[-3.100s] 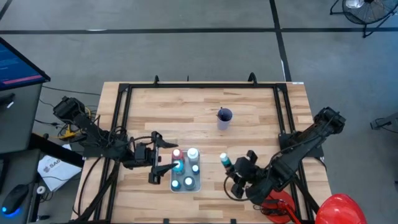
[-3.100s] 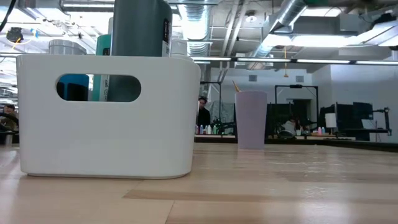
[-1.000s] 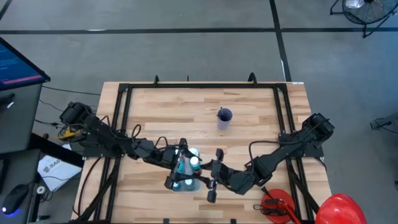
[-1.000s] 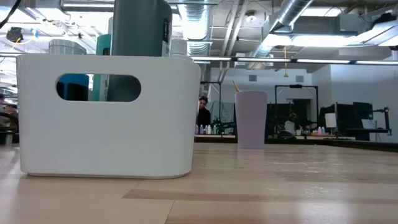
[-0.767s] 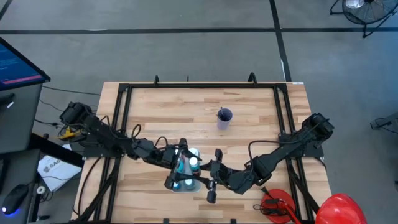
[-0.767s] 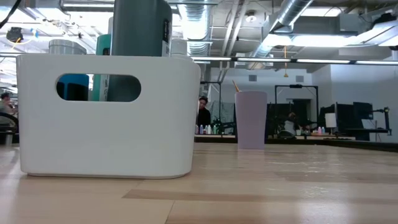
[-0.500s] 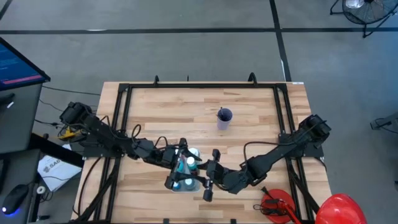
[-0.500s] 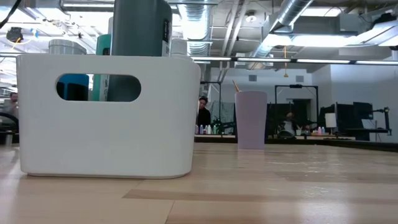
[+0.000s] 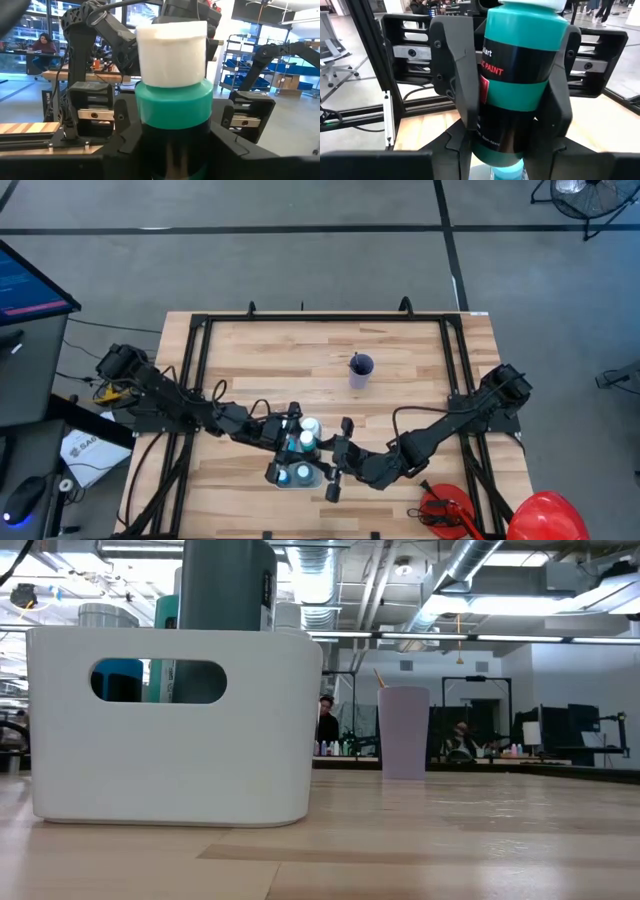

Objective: Pick & Place Paint Supplies
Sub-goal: Put the black and green paint bottle into the white bin

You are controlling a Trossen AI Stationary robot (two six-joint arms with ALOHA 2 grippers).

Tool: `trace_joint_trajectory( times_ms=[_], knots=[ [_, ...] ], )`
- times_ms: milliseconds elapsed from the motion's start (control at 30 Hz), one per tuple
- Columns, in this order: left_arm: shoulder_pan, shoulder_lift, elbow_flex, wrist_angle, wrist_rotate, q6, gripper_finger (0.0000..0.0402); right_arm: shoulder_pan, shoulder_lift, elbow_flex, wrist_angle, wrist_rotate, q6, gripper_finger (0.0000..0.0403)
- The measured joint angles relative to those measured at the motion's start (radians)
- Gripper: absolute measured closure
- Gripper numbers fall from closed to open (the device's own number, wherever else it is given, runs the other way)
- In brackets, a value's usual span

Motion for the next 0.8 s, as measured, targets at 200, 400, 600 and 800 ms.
trace_joint_trajectory(
  times_ms=[200,400,600,800],
  knots=[
    [0.0,0.0,0.0,0.0,0.001,-0.002,0.0269,0.003,0.0,0.0,-0.001,0.001,-0.001,0.0279],
    [0.0,0.0,0.0,-0.001,0.002,0.002,0.0288,0.005,0.0,0.0,-0.002,0.001,0.003,0.0262],
    [0.0,0.0,0.0,-0.011,0.003,0.004,0.0297,0.006,0.0,0.0,-0.029,-0.01,0.036,0.022],
    [0.0,0.0,0.0,-0.019,0.025,-0.02,0.0298,0.024,0.0,0.0,-0.055,-0.009,0.059,0.0168]
  ],
)
